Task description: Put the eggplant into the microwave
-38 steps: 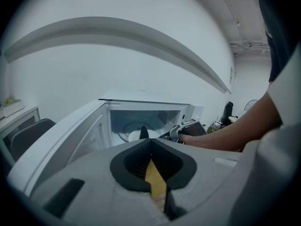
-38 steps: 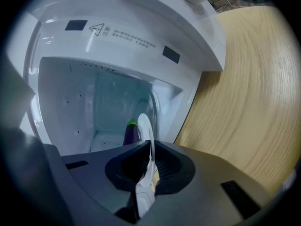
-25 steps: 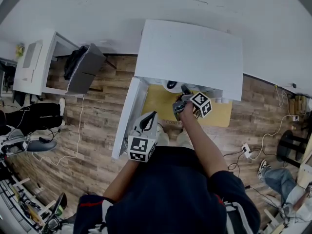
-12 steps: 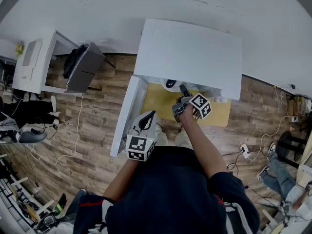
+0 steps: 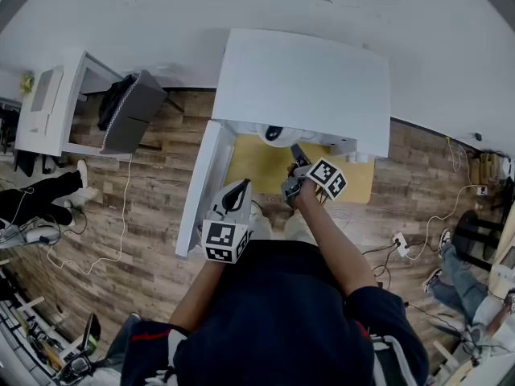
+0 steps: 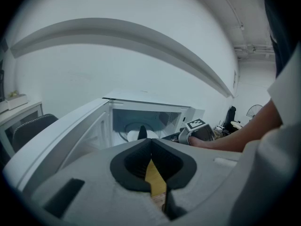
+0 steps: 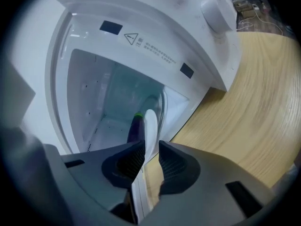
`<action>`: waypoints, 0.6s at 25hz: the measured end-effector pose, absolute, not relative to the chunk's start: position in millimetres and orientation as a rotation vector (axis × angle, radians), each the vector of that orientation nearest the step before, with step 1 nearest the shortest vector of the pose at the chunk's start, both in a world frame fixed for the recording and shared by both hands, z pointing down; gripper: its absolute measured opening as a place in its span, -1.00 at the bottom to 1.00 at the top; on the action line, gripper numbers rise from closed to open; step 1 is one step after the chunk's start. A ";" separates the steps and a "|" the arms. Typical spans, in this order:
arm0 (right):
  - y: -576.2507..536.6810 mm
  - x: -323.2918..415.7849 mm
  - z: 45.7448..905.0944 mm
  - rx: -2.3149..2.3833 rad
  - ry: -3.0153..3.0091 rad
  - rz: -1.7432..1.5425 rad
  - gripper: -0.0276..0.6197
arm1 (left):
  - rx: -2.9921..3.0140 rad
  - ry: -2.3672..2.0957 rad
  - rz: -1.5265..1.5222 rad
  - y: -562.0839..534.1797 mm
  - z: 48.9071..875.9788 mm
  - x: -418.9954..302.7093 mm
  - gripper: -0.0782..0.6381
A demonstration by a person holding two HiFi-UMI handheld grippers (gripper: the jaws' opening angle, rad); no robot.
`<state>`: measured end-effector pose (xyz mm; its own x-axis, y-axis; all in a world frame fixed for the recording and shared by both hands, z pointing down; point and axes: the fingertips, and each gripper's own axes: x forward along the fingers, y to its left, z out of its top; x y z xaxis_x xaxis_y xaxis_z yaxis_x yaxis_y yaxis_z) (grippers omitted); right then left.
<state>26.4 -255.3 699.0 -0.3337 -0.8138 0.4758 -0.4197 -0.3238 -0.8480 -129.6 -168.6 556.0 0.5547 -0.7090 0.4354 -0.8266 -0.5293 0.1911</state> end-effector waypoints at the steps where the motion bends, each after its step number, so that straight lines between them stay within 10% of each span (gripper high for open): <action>1: -253.1 24.9 698.3 -1.576 1.613 -1.702 -0.67 | 2.419 -1.255 0.431 -167.7 555.6 -129.8 -0.74; 15: -243.9 -23.9 698.9 -1.677 2.365 -1.538 -0.88 | 2.393 -1.288 0.436 -151.9 559.6 -135.5 -0.74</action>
<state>-23.9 -243.9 698.9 -0.4706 -0.6673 0.5772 -0.7983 0.0434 -0.6007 -135.5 -151.9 559.6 0.5299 -0.7233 0.4427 -0.8435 -0.5038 0.1866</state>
